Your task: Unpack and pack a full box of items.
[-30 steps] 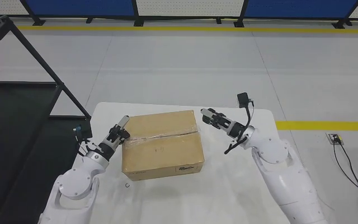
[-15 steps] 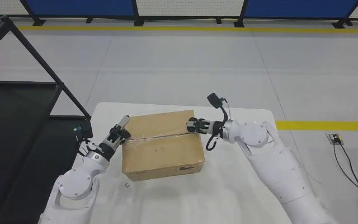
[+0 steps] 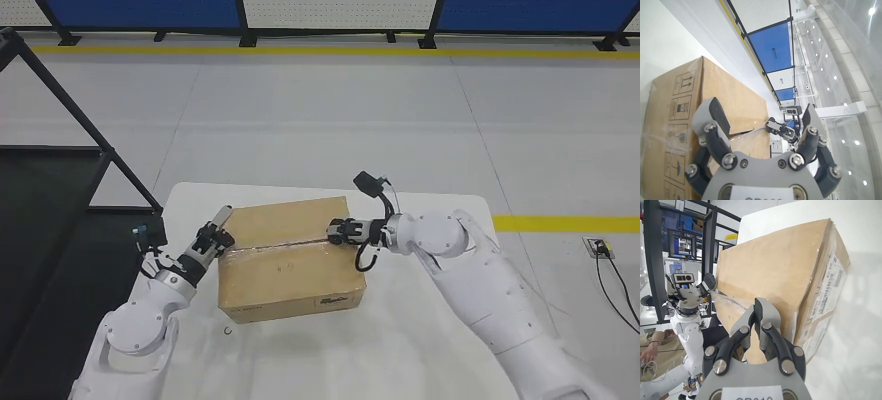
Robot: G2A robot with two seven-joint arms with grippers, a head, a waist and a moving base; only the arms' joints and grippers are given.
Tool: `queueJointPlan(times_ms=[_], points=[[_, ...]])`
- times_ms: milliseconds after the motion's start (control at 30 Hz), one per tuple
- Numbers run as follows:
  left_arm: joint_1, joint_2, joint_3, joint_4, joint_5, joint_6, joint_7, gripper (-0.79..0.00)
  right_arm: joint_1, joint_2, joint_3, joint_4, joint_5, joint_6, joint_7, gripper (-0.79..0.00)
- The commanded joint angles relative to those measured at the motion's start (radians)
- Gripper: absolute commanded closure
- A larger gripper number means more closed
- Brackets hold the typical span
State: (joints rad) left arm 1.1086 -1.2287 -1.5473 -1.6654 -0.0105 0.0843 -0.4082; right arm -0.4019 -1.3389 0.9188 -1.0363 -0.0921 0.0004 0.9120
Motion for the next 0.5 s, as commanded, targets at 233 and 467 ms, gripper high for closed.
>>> queueJointPlan(times_ms=[233, 467], points=[[0.034, 0.004, -0.064, -0.038, -0.057, -0.015, 0.051, -0.785, 0.041, -0.040, -0.055, 0.065, 0.065, 0.029, -0.032, 0.000], [0.111, 0.007, -0.169, -0.108, -0.155, -0.052, 0.115, -0.785, 0.079, -0.078, -0.108, 0.118, 0.104, 0.049, -0.039, 0.000]])
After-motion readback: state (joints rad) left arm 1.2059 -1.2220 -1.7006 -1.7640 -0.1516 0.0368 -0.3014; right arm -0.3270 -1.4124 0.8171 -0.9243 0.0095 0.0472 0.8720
